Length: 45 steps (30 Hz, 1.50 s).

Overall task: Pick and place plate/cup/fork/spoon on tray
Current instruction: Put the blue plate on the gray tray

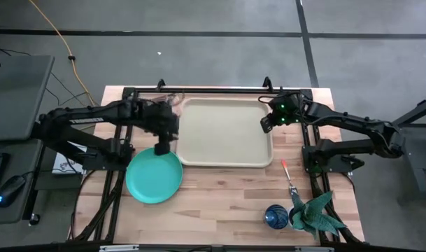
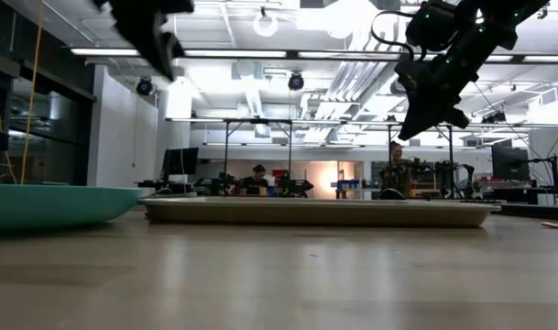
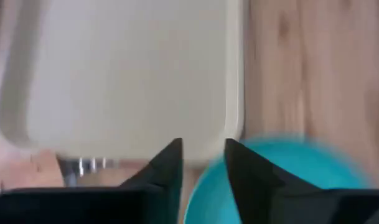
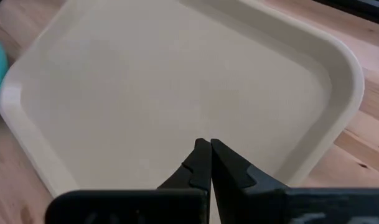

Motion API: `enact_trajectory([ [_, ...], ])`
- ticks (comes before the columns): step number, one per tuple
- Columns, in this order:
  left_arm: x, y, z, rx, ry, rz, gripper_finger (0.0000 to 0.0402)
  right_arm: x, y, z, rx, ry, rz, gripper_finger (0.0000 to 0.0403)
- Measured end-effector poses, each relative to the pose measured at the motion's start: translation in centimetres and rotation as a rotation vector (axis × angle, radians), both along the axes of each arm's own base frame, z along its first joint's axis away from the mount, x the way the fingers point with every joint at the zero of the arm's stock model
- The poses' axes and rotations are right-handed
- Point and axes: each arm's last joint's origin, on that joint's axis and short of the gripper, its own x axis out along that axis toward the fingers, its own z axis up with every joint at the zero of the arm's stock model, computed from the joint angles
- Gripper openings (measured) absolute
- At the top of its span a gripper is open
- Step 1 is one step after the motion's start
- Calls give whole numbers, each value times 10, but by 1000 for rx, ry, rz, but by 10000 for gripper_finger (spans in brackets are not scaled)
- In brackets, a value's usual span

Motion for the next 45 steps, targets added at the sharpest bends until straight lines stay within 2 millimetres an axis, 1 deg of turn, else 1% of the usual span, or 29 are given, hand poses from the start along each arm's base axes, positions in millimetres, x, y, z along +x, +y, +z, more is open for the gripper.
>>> enact_trajectory([
  [3, -1, 1, -11, 61, 142, -118, 156, 0, 0, 0, 4, -2, -5, 0],
  [6, 0, 2, -20, 89, 208, -232, 196, 0, 0, 0, 4, -2, -6, 0],
  [8, 0, 2, -29, 92, 239, -278, 214, 0, 0, 0, 4, -2, -6, 0],
  [11, -6, 3, -48, 79, 296, -307, 230, 0, 0, 0, 4, -2, -6, 0],
  [14, -13, 3, -71, 43, 351, -294, 234, 0, 0, 0, 3, -2, -6, 0],
  [17, -17, 2, -89, 21, 358, -297, 233, 0, 0, 0, 8, -4, -17, 0],
  [21, -19, 0, -106, 1, 331, -265, 232, 0, 0, 0, 8, -4, -23, 0],
  [28, -25, -2, -121, -8, 349, -262, 234, 0, -1, 0, -8, 5, -30, 0],
  [36, -33, -4, -146, -29, 418, -245, 234, -1, -1, 0, -20, 11, -39, 0],
  [45, -27, -2, -159, -41, 465, -236, 233, -1, -1, 0, -15, 9, -45, 0],
])
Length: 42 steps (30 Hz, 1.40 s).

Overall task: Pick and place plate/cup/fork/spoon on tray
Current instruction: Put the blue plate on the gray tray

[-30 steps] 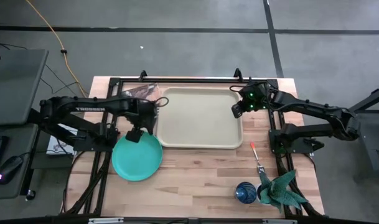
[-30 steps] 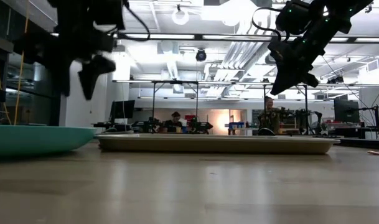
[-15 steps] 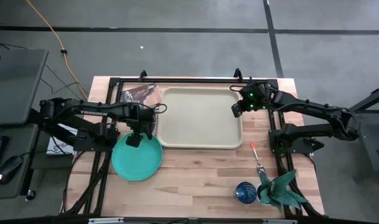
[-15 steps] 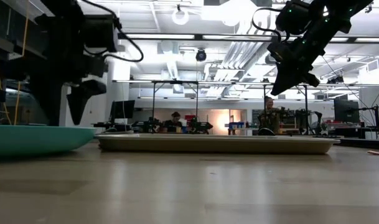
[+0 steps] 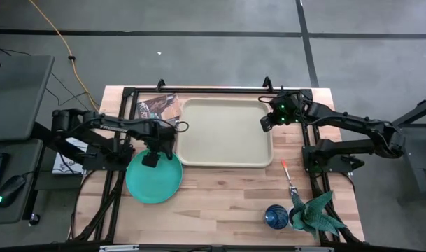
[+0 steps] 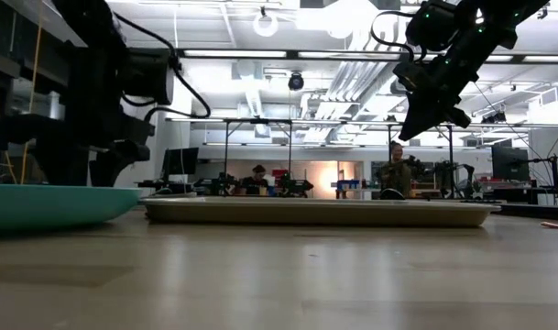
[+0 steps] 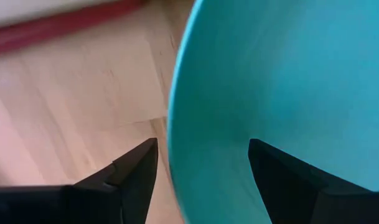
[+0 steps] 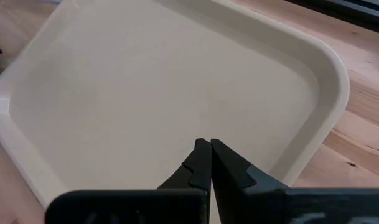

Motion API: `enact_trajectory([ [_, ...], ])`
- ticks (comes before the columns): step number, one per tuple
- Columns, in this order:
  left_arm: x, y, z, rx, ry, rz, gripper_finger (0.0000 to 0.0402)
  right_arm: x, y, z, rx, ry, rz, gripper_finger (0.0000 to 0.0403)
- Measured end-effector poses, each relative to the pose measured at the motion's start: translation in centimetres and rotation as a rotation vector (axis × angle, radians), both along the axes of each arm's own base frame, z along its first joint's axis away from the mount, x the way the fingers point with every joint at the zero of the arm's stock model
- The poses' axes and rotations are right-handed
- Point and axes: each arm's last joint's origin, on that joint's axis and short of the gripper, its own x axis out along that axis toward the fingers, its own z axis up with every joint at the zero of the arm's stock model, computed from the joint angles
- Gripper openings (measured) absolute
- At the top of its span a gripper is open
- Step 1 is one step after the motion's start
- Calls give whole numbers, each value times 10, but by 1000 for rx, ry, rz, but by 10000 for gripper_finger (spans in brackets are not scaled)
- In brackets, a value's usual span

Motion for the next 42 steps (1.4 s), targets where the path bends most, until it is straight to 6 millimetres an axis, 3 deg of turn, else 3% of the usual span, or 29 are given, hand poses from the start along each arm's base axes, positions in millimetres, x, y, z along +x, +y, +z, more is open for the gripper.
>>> enact_trajectory([
  [9, 1, 0, -7, -23, 35, -6, 180, 0, 1, 0, 1, -1, 2, 0],
  [24, 3, -1, -3, -61, 4, -6, 9, 0, 1, 0, 0, -1, 3, 0],
  [34, 10, 4, 15, -129, -29, 7, 0, 0, 1, 0, 1, -1, 2, 0],
  [42, 16, 2, 50, -266, 10, -9, 1, 0, 1, 0, 0, -1, 2, 0],
])
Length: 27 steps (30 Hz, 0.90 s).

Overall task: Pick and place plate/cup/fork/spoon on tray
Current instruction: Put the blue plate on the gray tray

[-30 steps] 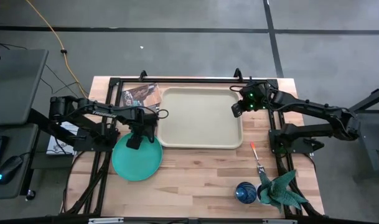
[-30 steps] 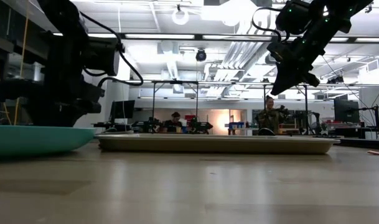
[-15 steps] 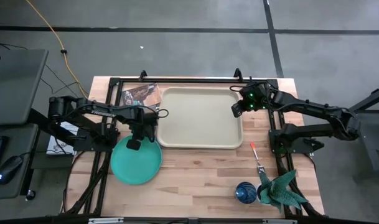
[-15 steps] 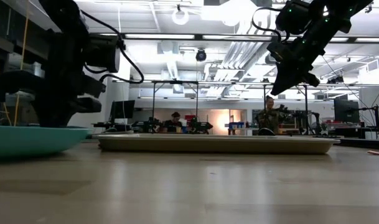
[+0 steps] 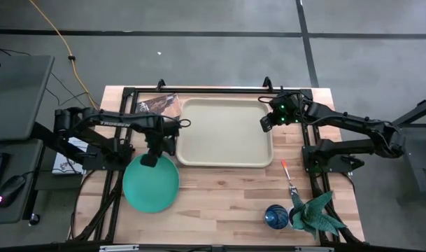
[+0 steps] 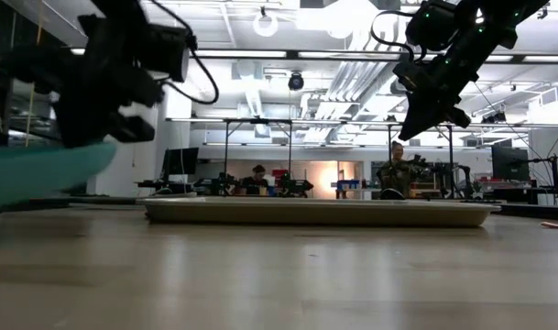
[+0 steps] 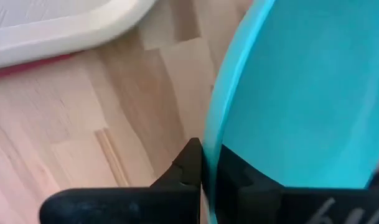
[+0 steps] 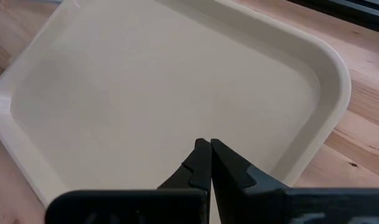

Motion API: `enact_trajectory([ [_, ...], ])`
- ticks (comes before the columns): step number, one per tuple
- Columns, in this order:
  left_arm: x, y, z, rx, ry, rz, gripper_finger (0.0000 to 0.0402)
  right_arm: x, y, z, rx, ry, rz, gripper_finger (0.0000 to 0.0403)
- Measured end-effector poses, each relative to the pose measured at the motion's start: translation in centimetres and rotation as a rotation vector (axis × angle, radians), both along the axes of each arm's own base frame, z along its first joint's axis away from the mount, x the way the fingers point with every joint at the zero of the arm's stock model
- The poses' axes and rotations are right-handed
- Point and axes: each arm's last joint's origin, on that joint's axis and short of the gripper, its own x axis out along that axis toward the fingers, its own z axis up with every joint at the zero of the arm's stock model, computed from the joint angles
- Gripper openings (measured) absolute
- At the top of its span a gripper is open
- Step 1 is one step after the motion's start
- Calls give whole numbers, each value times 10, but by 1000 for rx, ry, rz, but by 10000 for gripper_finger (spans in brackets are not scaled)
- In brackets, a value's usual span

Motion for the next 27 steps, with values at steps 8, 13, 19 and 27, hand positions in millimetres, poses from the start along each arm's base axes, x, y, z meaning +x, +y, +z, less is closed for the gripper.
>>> enact_trajectory([
  [8, 15, -2, 51, -76, -69, -13, 1, 0, 0, 0, 1, -1, -1, 0],
  [13, 30, -1, 97, -131, -217, 57, 1, 0, 1, 0, 21, -12, 18, 0],
  [19, 43, 10, 161, 16, -407, 161, 0, 2, 2, 1, 57, -40, 60, 0],
  [27, 59, 45, 199, 142, -528, 398, 0, 11, 0, 12, 43, -207, 139, 0],
])
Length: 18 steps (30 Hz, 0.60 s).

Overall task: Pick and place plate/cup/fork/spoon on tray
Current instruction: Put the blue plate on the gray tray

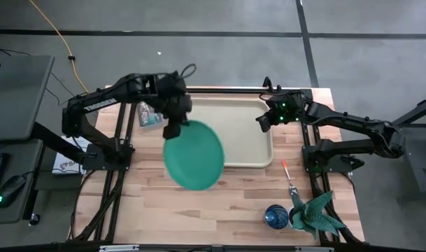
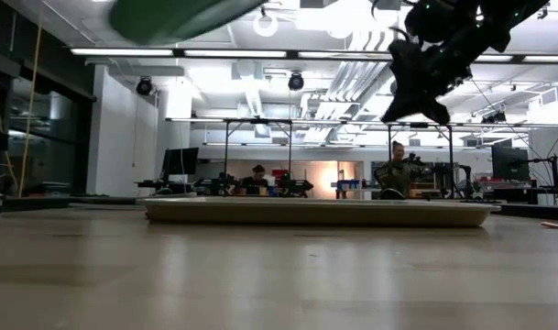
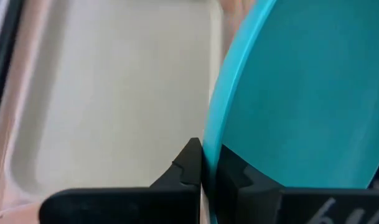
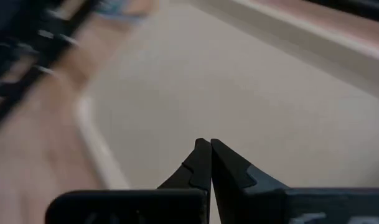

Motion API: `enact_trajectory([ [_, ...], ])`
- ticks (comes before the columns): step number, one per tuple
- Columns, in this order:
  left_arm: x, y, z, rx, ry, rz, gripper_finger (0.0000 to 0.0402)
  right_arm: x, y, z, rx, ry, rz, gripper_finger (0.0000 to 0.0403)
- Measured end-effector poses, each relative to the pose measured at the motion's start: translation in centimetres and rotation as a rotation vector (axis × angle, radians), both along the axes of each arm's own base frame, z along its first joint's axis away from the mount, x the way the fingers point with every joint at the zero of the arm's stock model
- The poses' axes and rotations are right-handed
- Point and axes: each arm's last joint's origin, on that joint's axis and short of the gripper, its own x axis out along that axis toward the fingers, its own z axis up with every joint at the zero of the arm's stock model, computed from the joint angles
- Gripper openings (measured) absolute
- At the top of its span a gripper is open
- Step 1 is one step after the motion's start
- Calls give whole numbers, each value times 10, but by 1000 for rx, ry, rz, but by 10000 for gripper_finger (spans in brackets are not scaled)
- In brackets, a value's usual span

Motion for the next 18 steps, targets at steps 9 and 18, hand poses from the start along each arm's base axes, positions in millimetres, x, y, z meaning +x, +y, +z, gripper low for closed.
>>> enact_trajectory([
  [9, 16, 36, -1, -18, -264, 201, 0, 0, 4, 39, -124, -339, 96, 0],
  [18, 31, 58, -41, -89, -424, 383, 0, -29, 17, 74, -276, -523, 35, 0],
])
